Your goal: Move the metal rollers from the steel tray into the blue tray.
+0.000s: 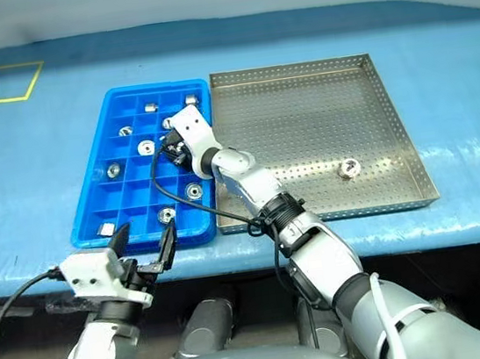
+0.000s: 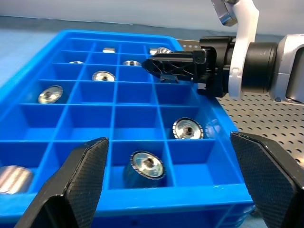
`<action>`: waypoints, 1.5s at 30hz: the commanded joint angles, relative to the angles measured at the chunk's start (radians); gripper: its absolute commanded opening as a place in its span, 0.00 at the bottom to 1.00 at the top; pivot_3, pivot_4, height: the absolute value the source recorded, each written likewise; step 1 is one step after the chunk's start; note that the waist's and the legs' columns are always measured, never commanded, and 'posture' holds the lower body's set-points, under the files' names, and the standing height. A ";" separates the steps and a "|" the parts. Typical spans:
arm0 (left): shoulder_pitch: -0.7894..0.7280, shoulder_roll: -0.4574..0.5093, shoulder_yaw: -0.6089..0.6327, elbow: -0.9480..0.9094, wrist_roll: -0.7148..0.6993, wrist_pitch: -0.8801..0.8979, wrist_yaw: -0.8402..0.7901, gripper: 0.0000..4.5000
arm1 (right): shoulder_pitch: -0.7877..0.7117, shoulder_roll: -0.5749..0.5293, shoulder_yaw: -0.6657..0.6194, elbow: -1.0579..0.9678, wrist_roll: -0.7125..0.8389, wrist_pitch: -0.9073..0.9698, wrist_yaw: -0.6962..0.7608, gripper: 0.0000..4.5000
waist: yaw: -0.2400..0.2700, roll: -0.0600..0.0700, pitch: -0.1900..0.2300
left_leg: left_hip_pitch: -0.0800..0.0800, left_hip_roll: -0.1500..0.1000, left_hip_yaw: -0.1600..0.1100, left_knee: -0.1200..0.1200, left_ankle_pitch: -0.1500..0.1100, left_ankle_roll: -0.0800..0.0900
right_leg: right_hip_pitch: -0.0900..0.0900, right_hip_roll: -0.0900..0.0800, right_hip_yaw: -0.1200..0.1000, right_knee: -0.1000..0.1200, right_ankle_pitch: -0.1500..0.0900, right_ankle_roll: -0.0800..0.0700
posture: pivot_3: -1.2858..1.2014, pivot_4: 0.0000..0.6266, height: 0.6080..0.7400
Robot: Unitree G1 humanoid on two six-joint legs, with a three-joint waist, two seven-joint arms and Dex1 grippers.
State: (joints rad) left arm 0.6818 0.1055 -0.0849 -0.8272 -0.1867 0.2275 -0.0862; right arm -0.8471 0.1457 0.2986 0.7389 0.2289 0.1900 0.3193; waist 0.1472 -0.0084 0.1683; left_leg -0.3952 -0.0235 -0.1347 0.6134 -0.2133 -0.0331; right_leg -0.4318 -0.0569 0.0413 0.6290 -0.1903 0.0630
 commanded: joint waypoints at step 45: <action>-0.309 0.113 -0.050 0.094 -0.046 0.110 -0.147 1.00 | 0.294 0.029 -0.327 -0.618 -0.267 0.330 -0.909 0.99 | -0.030 0.001 -0.001 | -0.013 0.001 0.003 0.006 0.000 -0.008 | -0.009 0.000 0.001 0.000 0.005 -0.003 | 0.59 0.24 1.00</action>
State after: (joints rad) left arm 0.3768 0.2087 -0.1213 -0.7242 -0.2425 0.3382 -0.2177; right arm -0.5523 0.1458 -0.0432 0.2156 0.0006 0.4705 -0.5523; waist 0.1170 -0.0076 0.1676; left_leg -0.4077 -0.0230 -0.1317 0.6192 -0.2132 -0.0410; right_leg -0.4411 -0.0568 0.0431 0.6294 -0.1851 0.0603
